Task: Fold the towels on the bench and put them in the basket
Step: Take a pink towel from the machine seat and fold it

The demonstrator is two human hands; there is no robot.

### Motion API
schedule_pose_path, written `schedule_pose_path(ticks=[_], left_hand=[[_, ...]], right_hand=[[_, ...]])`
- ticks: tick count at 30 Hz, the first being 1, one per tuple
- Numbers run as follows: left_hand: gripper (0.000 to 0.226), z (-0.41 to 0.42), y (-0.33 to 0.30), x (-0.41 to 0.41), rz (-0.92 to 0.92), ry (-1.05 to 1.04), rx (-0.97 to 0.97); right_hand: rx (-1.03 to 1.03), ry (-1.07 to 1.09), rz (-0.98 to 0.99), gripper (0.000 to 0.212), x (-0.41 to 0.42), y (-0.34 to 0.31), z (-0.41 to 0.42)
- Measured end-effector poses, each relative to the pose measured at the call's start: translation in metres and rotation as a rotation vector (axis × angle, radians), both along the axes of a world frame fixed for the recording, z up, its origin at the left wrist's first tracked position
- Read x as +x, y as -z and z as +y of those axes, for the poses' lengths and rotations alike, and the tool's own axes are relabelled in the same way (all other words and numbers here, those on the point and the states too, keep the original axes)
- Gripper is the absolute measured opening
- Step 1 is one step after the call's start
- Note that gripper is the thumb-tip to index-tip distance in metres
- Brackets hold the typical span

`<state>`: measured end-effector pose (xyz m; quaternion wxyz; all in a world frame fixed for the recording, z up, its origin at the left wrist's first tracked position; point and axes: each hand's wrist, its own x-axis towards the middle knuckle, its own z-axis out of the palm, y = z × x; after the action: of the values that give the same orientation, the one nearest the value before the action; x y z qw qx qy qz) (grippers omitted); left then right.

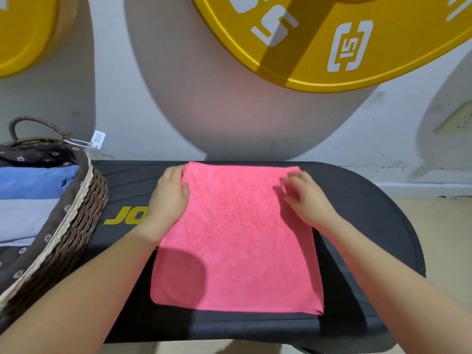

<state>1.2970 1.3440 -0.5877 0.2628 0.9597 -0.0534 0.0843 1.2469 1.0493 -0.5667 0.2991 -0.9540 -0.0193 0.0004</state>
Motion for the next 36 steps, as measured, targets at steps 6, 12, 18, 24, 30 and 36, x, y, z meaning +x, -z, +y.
schedule_pose_path(ticks=[6, 12, 18, 24, 30, 36], left_hand=[[0.014, 0.019, -0.008, -0.077, -0.076, 0.522, 0.111], [0.022, 0.038, 0.008, -0.135, -0.022, 0.84, 0.304], [0.03, 0.047, 0.008, -0.154, -0.055, 0.784, 0.33], [0.027, 0.04, 0.005, -0.152, -0.11, 0.782, 0.386], [0.039, 0.031, 0.011, -0.154, -0.153, 0.676, 0.419], [0.026, 0.025, 0.006, -0.146, -0.041, 0.586, 0.326]], right_hand=[[-0.14, -0.344, 0.05, 0.005, -0.091, 0.0, -0.004], [-0.347, -0.52, 0.046, 0.041, -0.143, -0.007, -0.005], [-0.476, -0.587, -0.001, 0.024, -0.162, -0.01, -0.01], [-0.4, -0.395, 0.004, 0.012, -0.163, -0.005, -0.011], [0.362, 0.066, 0.109, 0.008, -0.166, -0.017, -0.011], [0.771, 0.134, 0.238, 0.015, -0.162, -0.022, -0.009]])
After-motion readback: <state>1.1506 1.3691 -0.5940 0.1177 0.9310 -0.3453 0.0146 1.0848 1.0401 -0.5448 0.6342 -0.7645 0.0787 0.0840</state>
